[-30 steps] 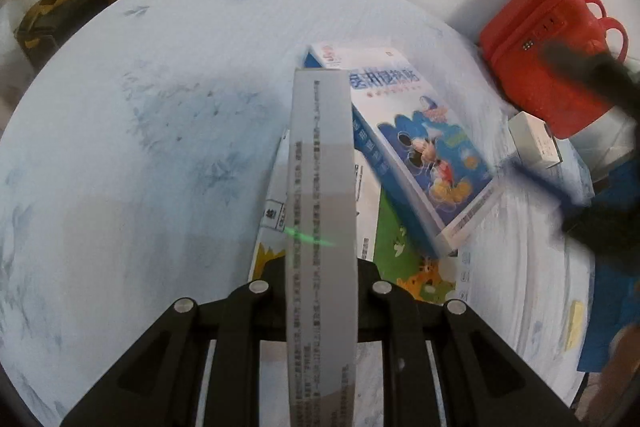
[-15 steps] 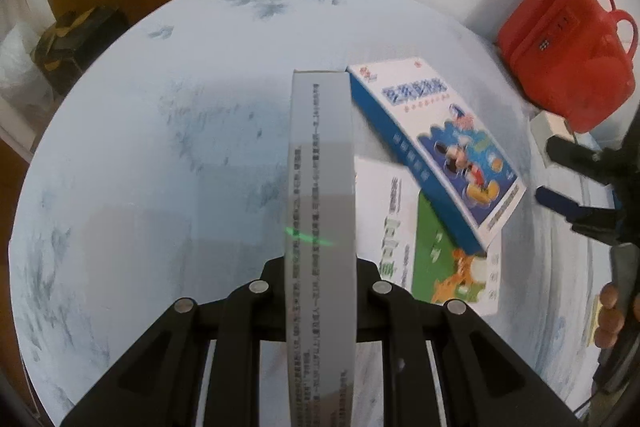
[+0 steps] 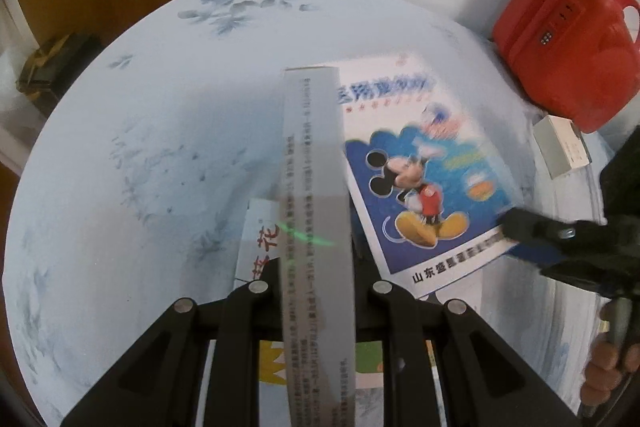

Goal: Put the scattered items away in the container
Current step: 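Lift the blue box with the right tool while the left tool holds the white box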

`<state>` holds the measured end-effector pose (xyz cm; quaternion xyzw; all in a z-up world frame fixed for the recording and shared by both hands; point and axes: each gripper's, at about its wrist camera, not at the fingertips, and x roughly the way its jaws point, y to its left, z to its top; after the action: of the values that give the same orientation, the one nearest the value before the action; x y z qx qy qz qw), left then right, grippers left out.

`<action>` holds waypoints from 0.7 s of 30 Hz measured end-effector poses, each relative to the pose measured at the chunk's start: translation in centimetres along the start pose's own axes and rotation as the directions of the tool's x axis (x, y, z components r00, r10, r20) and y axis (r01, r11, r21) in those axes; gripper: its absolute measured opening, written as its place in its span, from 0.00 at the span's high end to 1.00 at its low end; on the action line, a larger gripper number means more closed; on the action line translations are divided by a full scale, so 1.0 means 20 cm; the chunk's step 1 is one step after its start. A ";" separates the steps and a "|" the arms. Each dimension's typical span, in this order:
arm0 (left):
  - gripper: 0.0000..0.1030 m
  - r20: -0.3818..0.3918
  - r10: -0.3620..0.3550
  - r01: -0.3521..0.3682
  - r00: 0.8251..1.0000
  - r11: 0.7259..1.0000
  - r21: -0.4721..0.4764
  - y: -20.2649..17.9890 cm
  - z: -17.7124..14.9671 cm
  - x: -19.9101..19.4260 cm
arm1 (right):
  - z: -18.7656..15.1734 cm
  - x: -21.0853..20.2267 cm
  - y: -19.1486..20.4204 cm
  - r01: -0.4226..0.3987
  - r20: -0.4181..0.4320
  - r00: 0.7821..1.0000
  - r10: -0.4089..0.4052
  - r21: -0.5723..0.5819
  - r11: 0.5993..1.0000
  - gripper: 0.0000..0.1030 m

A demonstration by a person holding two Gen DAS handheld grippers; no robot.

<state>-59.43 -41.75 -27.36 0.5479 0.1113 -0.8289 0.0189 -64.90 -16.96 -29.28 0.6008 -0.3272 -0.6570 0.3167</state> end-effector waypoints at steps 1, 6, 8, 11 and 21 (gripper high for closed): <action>0.84 0.000 -0.014 0.014 1.000 1.000 0.005 -0.01 0.00 0.00 | -0.01 -0.02 0.02 -0.047 0.010 0.999 0.047 -0.002 0.999 0.78; 0.84 0.004 -0.014 0.014 1.000 1.000 0.020 -0.03 -0.02 -0.01 | -0.06 0.00 0.18 -0.007 0.022 1.000 0.009 -0.119 0.993 0.79; 0.84 0.004 -0.024 0.024 1.000 1.000 0.015 -0.02 -0.03 -0.01 | -0.05 0.03 0.20 -0.009 0.040 0.999 0.013 -0.113 0.994 0.76; 0.84 0.002 -0.022 0.022 1.000 1.000 0.017 -0.02 -0.05 -0.02 | -0.07 0.05 0.18 0.022 0.060 0.998 -0.018 -0.076 0.997 0.77; 0.84 0.124 0.028 -0.040 0.992 0.995 0.092 -0.09 -0.17 -0.37 | -0.32 -0.10 0.38 0.111 0.174 0.982 -0.077 -0.196 0.974 0.81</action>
<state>-53.68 -40.03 -21.64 0.4979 0.0611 -0.8650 0.0139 -58.15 -20.05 -22.43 0.5232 -0.2542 -0.7490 0.3172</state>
